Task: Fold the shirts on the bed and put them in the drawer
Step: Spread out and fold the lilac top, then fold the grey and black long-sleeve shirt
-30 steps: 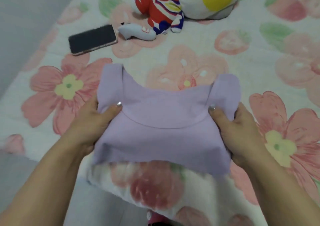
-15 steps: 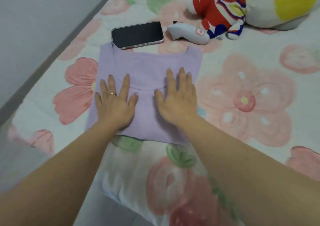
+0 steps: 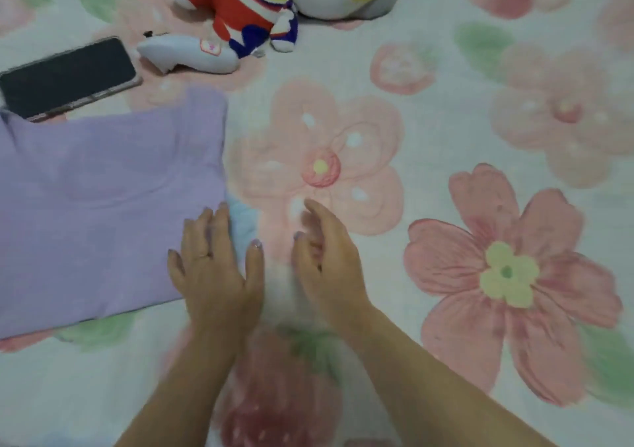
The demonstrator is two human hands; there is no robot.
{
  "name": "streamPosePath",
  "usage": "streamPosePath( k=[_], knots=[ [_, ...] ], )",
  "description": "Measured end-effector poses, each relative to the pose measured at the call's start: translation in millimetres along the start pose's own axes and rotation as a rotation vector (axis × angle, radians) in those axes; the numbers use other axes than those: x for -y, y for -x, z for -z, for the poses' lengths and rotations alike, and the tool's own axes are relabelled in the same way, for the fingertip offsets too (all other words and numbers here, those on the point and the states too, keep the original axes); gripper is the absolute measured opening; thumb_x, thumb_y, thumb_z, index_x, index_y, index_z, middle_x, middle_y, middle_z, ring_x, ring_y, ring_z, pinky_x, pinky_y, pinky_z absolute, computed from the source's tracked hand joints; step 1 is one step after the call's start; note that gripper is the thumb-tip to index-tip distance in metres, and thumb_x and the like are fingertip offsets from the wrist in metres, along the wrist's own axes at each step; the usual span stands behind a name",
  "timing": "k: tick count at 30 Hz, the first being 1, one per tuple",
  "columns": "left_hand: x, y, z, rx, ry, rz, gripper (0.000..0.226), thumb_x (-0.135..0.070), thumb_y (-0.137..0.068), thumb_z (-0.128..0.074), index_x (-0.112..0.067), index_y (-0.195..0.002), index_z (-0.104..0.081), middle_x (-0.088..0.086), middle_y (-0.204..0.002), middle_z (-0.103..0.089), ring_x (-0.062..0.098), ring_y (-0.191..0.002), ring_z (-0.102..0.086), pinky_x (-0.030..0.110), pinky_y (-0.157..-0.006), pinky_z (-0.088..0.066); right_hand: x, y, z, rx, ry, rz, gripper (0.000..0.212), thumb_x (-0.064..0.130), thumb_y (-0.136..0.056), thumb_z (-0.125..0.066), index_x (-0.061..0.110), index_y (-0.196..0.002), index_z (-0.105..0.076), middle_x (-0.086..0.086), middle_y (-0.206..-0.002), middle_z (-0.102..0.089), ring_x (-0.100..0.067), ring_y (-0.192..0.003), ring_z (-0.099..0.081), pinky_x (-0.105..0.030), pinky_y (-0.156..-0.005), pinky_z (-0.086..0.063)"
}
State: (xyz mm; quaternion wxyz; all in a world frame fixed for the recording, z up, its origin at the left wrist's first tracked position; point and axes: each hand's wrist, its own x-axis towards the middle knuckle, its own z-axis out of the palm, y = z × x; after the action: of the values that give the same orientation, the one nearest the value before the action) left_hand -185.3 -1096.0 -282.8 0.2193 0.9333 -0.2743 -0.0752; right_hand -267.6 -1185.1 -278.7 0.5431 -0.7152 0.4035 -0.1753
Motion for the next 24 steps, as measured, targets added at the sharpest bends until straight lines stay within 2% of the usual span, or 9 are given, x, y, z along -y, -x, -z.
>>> streamPosePath(
  k=[3, 5, 8, 10, 15, 17, 19, 20, 24],
  knots=[
    [-91, 65, -36, 0.256, 0.099, -0.152, 0.065, -0.044, -0.077, -0.037, -0.007, -0.128, -0.053, 0.017, -0.132, -0.053, 0.04, -0.127, -0.042, 0.058, -0.102, -0.025, -54, 61, 123, -0.281, 0.168, -0.204, 0.028, 0.011, -0.085, -0.056, 0.024, -0.11, -0.059, 0.004, -0.101, -0.067, -0.005, -0.086, -0.061, -0.016, -0.079, -0.047],
    [-141, 99, -57, 0.4, 0.073, -0.281, 0.065, -0.044, -0.074, -0.038, -0.006, -0.122, -0.059, 0.017, -0.127, -0.057, 0.043, -0.121, -0.048, 0.059, -0.1, -0.03, -86, 101, 210, -0.418, 0.334, -0.358, 0.026, 0.003, -0.084, -0.059, 0.018, -0.105, -0.062, -0.002, -0.097, -0.068, -0.02, -0.087, -0.064, -0.032, -0.082, -0.049],
    [-199, 133, -84, 0.549, 0.032, -0.444, 0.064, -0.045, -0.072, -0.039, -0.005, -0.115, -0.064, 0.02, -0.121, -0.06, 0.045, -0.114, -0.053, 0.052, -0.098, -0.033, -124, 150, 324, -0.625, 0.528, -0.641, 0.036, 0.007, -0.082, -0.062, 0.007, -0.117, -0.058, -0.018, -0.111, -0.06, -0.031, -0.095, -0.059, -0.044, -0.086, -0.047],
    [-234, 150, -100, 0.642, 0.039, -0.493, 0.069, -0.048, -0.069, -0.037, -0.006, -0.119, -0.061, 0.018, -0.125, -0.058, 0.043, -0.119, -0.05, 0.06, -0.098, -0.032, -144, 171, 376, -0.738, 0.556, -0.791, 0.048, 0.013, -0.08, -0.067, 0.006, -0.125, -0.052, -0.023, -0.122, -0.051, -0.036, -0.109, -0.052, -0.045, -0.096, -0.041],
    [-305, 182, -141, 0.733, 0.082, -0.57, 0.075, -0.052, -0.069, -0.034, -0.008, -0.124, -0.057, 0.016, -0.13, -0.054, 0.037, -0.123, -0.047, 0.052, -0.102, -0.032, -192, 172, 426, -0.824, 0.217, -0.897, 0.07, 0.035, -0.08, -0.068, 0.005, -0.135, -0.037, -0.015, -0.126, -0.05, -0.032, -0.12, -0.047, -0.037, -0.099, -0.038],
    [-327, 192, -154, 0.771, 0.116, -0.583, 0.066, -0.05, -0.077, -0.043, -0.012, -0.132, -0.05, 0.009, -0.136, -0.05, 0.029, -0.127, -0.043, 0.039, -0.105, -0.029, -198, 153, 434, -0.872, -0.039, -0.94, 0.047, 0.03, -0.084, -0.065, 0.0, -0.117, -0.051, -0.011, -0.105, -0.058, -0.032, -0.109, -0.055, -0.035, -0.09, -0.043],
    [-344, 199, -162, 0.804, 0.217, -0.547, 0.054, -0.036, -0.085, -0.059, -0.013, -0.133, -0.047, 0.005, -0.134, -0.051, 0.025, -0.124, -0.045, 0.035, -0.104, -0.03, -193, 139, 429, -0.816, -0.12, -0.888, 0.018, 0.02, -0.087, -0.06, 0.005, -0.079, -0.053, -0.011, -0.078, -0.055, -0.03, -0.082, -0.059, -0.038, -0.073, -0.045],
    [-351, 201, -163, 0.823, 0.302, -0.485, 0.052, -0.028, -0.085, -0.064, -0.015, -0.132, -0.048, 0.004, -0.13, -0.054, 0.023, -0.119, -0.049, 0.035, -0.101, -0.034, -187, 137, 422, -0.764, -0.099, -0.836, 0.024, 0.018, -0.087, -0.058, 0.01, -0.069, -0.045, -0.008, -0.069, -0.048, -0.025, -0.069, -0.053, -0.035, -0.064, -0.04],
    [-364, 193, -152, 1.105, 0.635, 0.112, 0.042, -0.023, -0.084, -0.065, -0.026, -0.124, -0.052, 0.004, -0.106, -0.064, 0.019, -0.093, -0.065, 0.035, -0.082, -0.05, -145, 156, 369, -0.58, -0.148, -0.534, 0.018, 0.022, -0.086, -0.054, 0.008, -0.077, -0.048, -0.012, -0.07, -0.055, -0.029, -0.069, -0.053, -0.041, -0.067, -0.045]
  ],
)
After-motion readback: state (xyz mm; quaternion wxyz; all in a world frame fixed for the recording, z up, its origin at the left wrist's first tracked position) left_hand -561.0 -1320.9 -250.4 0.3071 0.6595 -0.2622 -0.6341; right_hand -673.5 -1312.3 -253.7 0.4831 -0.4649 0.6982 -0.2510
